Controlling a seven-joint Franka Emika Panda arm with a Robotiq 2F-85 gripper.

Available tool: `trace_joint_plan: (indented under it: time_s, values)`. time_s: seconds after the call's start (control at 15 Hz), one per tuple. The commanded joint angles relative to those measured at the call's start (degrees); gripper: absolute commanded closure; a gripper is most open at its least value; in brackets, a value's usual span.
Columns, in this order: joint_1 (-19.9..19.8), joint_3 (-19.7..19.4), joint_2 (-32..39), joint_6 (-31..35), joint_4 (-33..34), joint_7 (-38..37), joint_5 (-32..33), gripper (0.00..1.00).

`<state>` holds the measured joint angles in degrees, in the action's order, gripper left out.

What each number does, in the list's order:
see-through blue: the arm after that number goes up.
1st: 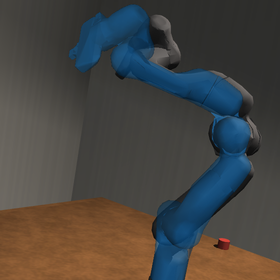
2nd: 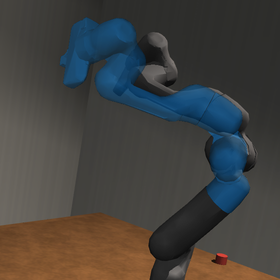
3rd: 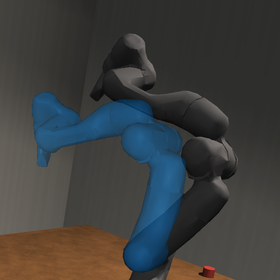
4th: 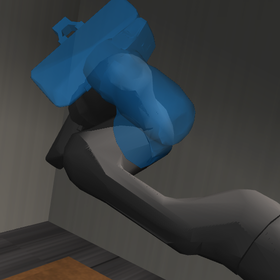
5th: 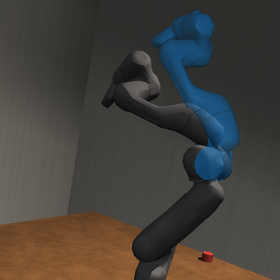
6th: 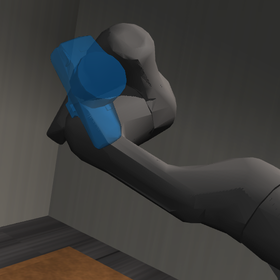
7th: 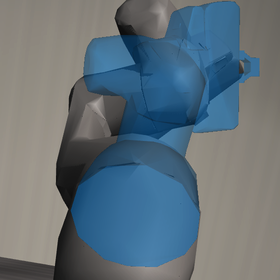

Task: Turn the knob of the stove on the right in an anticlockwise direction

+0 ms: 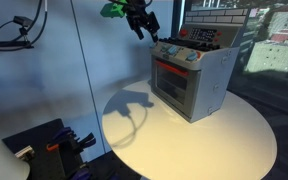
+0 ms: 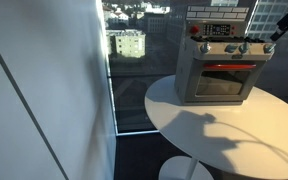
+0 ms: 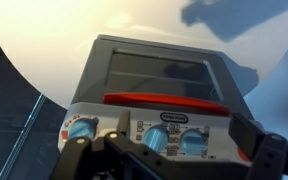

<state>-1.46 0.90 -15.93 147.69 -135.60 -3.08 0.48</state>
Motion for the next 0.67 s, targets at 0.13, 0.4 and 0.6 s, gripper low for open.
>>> trace_joint_plan:
  time_s: [0.13, 0.4, 0.6]
  values:
    - [-2.34, 0.15, 1.59, 4.95, 1.44, -6.07, 1.12, 0.00]
    - [-3.71, 0.13, 2.56, 8.11, 1.69, -9.96, 0.83, 0.00]
    - [-4.64, 0.06, 3.47, 10.26, 1.96, -12.93, 0.35, 0.00]
